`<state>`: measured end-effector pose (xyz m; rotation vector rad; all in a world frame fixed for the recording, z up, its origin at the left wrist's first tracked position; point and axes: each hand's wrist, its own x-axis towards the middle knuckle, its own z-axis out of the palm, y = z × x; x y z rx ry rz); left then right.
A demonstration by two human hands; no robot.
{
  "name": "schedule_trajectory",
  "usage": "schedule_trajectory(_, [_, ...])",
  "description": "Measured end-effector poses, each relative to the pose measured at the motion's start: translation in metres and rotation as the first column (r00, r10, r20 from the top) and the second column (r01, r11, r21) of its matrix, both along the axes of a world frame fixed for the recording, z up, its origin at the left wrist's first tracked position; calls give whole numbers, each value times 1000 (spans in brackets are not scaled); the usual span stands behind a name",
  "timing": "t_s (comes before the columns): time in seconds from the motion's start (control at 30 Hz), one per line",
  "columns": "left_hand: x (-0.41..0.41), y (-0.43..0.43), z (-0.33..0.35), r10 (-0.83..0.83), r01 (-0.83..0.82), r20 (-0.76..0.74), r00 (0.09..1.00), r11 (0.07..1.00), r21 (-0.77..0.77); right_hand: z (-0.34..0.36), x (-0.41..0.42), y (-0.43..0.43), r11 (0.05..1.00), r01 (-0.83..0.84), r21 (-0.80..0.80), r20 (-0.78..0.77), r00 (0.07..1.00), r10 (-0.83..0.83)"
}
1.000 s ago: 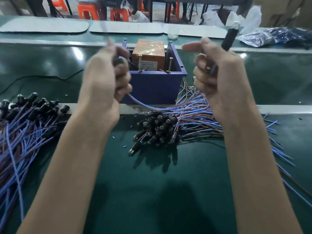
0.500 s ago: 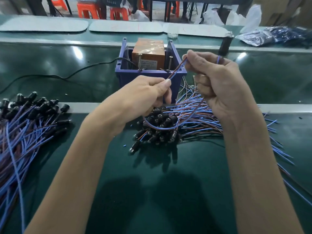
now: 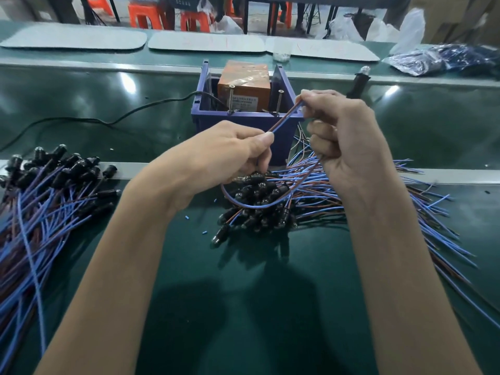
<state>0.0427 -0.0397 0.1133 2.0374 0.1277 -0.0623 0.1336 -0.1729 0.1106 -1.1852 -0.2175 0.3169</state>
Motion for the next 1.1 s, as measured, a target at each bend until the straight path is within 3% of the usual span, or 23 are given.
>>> schedule_trajectory(0.17, [2,3,0,135,-121,98,986,983,-141,0,3,-1,992,60,111,-63,997,-53])
schedule_trajectory(0.37, [11,-13,-3,408,-322,194,892,875,-361,-4,-12,12,972,-164,-170,91,979,181])
schedule_trajectory(0.6, [16,-34,-4,578,-403,142,803,704,-585,-5,-16,9,941,-221,-255,167,949,268])
schedule_trajectory(0.77, [16,-47,-5,520,-316,188,833,726,-610,-3,-16,7,953,-236,-192,174,947,270])
schedule_trajectory(0.87, [18,-42,-7,563,-357,177,807,705,-613,-3,-13,9,958,-226,-177,145,957,252])
schedule_trajectory(0.97, [20,-29,-10,655,-443,219,723,683,-581,0,-10,12,974,-166,-157,89,979,181])
schedule_trajectory(1.1, [20,-4,-16,708,-591,411,575,706,-389,-1,-5,10,993,-57,-101,99,993,67])
